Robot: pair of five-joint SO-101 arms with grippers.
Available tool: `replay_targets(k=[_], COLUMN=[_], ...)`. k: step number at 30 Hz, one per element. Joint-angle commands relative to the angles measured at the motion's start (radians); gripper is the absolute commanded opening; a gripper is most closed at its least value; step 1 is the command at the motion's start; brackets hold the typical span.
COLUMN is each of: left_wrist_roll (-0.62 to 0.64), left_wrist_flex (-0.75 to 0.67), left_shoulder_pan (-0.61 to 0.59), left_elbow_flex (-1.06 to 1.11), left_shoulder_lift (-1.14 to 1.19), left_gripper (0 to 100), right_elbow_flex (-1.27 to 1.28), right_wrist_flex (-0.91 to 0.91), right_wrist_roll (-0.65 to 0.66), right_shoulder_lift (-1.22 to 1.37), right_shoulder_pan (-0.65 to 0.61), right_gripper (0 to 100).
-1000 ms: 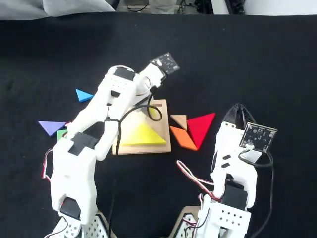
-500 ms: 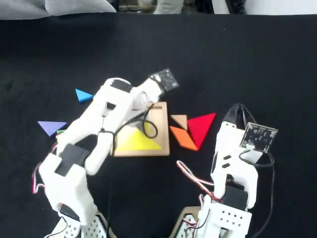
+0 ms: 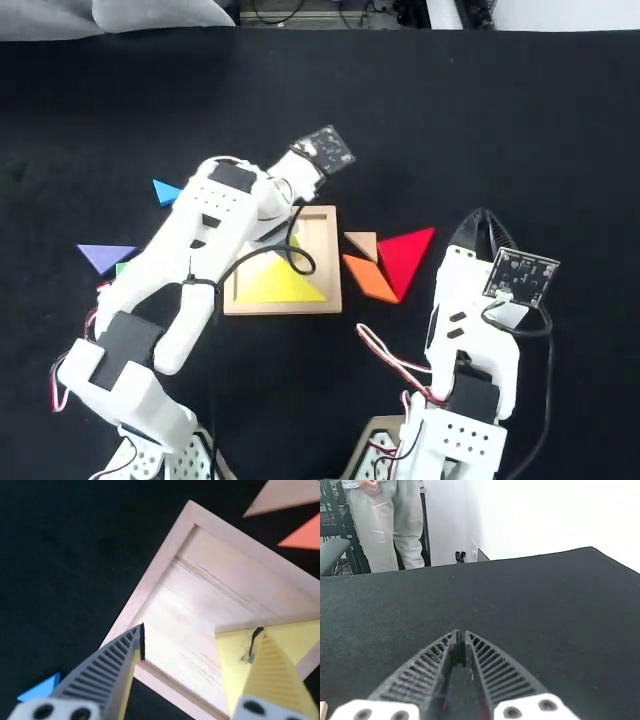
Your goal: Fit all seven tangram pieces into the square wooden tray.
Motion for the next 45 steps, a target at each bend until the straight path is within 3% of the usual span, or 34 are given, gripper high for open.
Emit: replay_targets(k=[1, 4, 12, 19, 29, 34, 37, 45], left_wrist_roll=[-0.003, -0.021, -0.023, -0.02, -0.003, 0.147, 0.285, 0.595], left_wrist_flex=[-0.009, -0.028, -0.239, -0.235, -0.196, 0.037, 0.107, 0.009], left_shoulder_pan=[-0.094, -0.142, -0.143, -0.143, -0.156, -0.154, -0.191, -0.357], left_elbow_flex=[-0.002, 0.044, 0.272, 0.306, 0.3, 0.291, 0.354, 0.817], left_shoulder_lift=[-0.055, -0.055, -0.068, -0.086, -0.339, -0.672, -0.879, -1.478], left_gripper=[34, 34, 34, 34, 34, 34, 34, 34], right_elbow_flex=[0.001, 0.001, 0.001, 0.001, 0.001, 0.001, 0.001, 0.001], right_wrist_flex=[-0.02, -0.02, -0.02, -0.023, -0.023, -0.021, -0.021, -0.002], right_wrist_roll=[-0.003, -0.003, -0.003, -0.003, -0.003, -0.003, -0.003, 0.021], right_shoulder_lift=[0.008, 0.008, 0.008, 0.008, 0.008, 0.008, 0.008, 0.01], right_shoulder_pan=[-0.017, -0.017, -0.018, -0.018, -0.018, -0.018, -0.02, -0.078], right_gripper=[1.5, 1.5, 1.5, 1.5, 1.5, 1.5, 1.5, 1.5])
